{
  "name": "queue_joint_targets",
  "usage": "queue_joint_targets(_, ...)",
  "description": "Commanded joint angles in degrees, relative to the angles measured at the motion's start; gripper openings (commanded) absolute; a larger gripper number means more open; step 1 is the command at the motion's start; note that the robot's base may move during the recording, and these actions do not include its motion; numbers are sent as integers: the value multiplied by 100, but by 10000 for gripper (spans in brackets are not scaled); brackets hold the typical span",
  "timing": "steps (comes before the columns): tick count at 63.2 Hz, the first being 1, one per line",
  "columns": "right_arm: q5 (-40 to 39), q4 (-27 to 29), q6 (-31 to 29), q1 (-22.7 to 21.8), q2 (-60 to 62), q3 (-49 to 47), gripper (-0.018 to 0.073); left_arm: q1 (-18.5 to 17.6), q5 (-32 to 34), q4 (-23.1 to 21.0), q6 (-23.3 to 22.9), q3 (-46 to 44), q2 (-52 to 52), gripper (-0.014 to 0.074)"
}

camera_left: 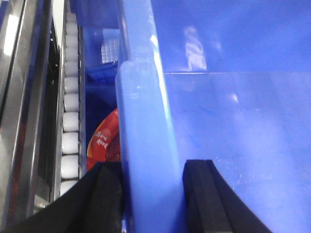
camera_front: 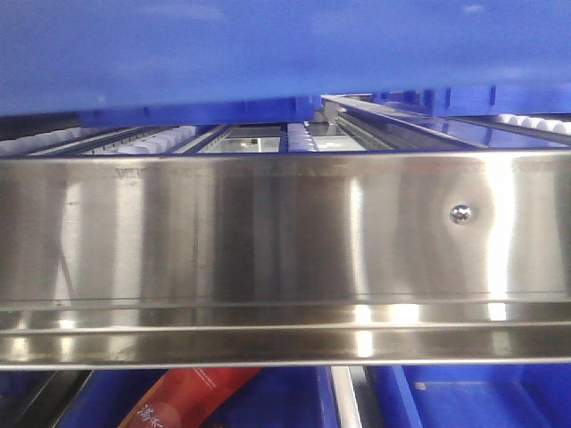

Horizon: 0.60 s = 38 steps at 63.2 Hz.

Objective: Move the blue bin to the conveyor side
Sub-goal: 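Pull the held blue bin back out of the shelf toward the robot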

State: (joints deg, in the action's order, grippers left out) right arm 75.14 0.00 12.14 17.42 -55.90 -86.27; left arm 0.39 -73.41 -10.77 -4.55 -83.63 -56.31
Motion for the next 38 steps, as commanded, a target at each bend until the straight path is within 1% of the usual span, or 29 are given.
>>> queue_joint_targets(1, -518, -230, -66, -7, 119, -86, -81, -8, 603, 92, 101, -75, 118, -10)
queue_joint_targets(9, -518, -230, -66, -7, 119, -86, -81, -8, 693, 92, 101, -75, 118, -10)
queue_joint_targets(38, -518, -230, -66, -7, 119, -86, -81, -8, 693, 92, 101, -75, 118, -10)
